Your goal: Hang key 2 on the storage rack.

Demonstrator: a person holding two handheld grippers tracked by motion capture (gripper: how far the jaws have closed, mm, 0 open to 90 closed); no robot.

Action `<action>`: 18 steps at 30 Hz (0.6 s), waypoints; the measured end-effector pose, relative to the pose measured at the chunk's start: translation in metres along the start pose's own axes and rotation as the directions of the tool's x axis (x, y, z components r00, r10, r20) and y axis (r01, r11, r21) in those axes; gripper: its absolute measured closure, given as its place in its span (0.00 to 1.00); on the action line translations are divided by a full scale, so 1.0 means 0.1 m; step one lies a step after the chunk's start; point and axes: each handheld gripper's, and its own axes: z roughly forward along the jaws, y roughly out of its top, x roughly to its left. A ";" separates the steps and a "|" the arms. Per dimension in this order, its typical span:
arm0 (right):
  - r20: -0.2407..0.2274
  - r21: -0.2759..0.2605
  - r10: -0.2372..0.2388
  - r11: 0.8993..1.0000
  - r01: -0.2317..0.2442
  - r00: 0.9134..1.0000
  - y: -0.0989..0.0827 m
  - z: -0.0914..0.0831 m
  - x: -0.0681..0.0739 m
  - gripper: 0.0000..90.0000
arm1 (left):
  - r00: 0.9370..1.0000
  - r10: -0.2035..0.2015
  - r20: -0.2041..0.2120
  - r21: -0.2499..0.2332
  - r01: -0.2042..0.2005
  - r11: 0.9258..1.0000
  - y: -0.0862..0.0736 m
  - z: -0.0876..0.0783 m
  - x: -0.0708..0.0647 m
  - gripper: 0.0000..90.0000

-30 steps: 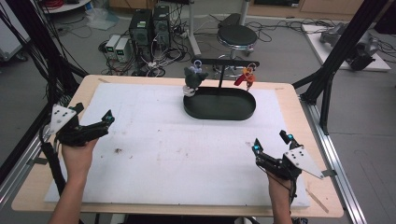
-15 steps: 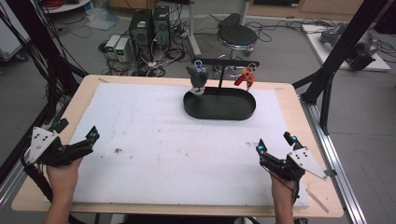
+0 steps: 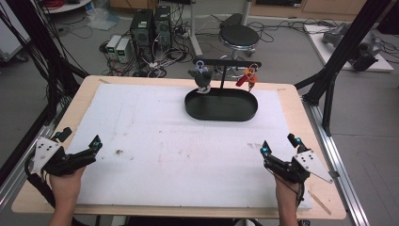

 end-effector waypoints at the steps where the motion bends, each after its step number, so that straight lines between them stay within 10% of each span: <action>1: 0.001 -0.002 0.002 1.000 -0.002 1.000 0.00 0.00 0.00 0.11 | 1.000 -0.003 0.004 0.003 0.003 1.000 0.00 0.00 -0.01 0.02; 18: -0.004 0.004 0.005 1.000 -0.005 1.000 -0.02 0.00 0.03 0.11 | 1.000 -0.007 0.020 0.014 0.006 1.000 -0.06 0.03 0.02 0.02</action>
